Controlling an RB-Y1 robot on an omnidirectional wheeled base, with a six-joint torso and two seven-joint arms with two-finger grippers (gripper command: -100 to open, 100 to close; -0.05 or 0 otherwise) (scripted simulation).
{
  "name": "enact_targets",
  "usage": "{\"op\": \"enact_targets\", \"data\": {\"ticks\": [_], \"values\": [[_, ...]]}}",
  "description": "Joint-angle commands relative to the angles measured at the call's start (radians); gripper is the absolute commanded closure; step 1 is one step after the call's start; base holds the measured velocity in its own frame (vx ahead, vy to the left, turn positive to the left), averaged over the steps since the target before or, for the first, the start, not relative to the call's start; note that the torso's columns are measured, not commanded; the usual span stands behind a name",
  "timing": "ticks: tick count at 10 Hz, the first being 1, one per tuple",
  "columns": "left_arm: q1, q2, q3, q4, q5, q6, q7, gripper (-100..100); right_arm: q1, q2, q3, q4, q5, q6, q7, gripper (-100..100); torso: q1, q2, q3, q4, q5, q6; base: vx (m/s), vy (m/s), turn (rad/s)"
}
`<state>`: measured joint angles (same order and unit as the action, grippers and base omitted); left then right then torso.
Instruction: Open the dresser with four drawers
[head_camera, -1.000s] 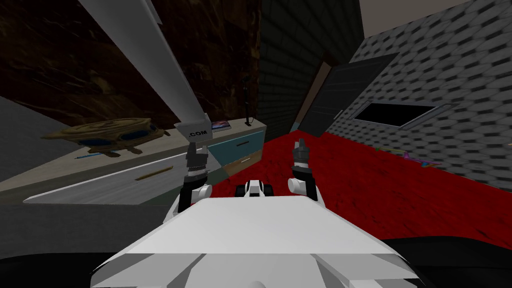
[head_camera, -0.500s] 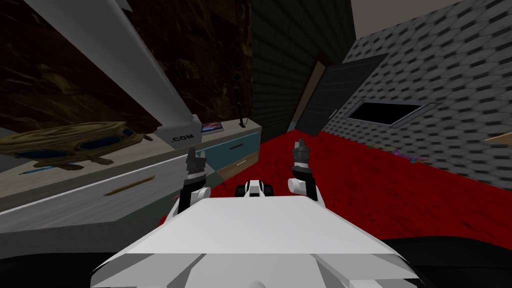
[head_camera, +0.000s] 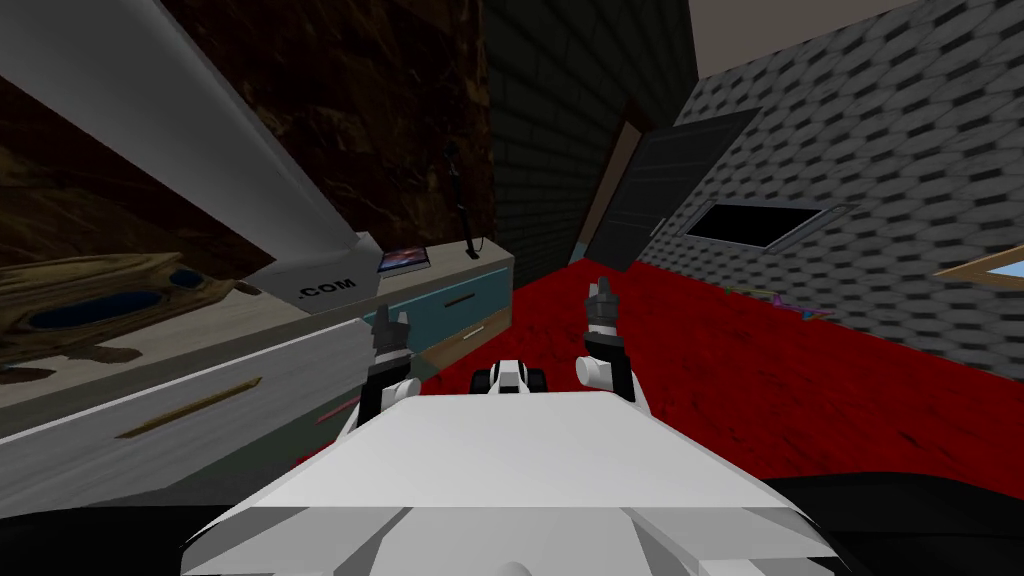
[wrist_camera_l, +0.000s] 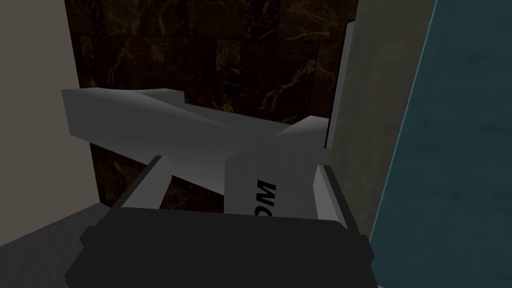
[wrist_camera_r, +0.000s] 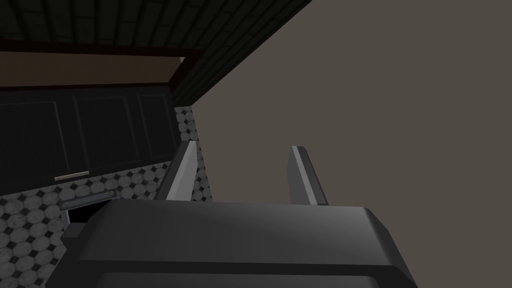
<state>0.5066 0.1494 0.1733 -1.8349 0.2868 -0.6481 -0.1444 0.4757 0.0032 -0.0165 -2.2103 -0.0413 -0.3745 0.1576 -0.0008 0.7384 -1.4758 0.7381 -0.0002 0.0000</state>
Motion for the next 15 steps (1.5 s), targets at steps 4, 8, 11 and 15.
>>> {"op": "enact_targets", "data": {"ticks": [4, 8, 11, 15], "values": [[-0.002, -0.017, 0.045, 0.152, 0.085, -0.010, -0.029, -100, 0.000, 0.000, 0.000, 0.000, 0.000, 0.000, 0.000, 0, 0.000, -0.001, -0.001, 0.000, 0.000, 0.000, 0.117, -0.100, -0.088], [-0.005, -0.024, 0.081, 0.271, 0.150, -0.018, -0.050, -100, 0.000, 0.000, 0.000, 0.000, 0.000, 0.000, 0.000, 0, 0.001, -0.001, -0.001, 0.000, 0.000, 0.000, 0.141, -0.098, -0.089], [-0.007, -0.038, 0.104, 0.351, 0.193, -0.023, -0.063, -100, 0.000, 0.000, 0.000, 0.000, 0.000, 0.000, 0.000, 0, 0.001, 0.000, 0.000, 0.000, 0.000, 0.000, 0.126, -0.095, -0.076], [-0.009, -0.097, 0.127, 0.430, 0.235, -0.028, -0.077, -100, 0.000, 0.000, 0.000, 0.000, 0.000, 0.000, 0.000, 0, -0.001, 0.000, 0.000, 0.000, 0.000, 0.000, 0.102, -0.063, -0.063]]}}
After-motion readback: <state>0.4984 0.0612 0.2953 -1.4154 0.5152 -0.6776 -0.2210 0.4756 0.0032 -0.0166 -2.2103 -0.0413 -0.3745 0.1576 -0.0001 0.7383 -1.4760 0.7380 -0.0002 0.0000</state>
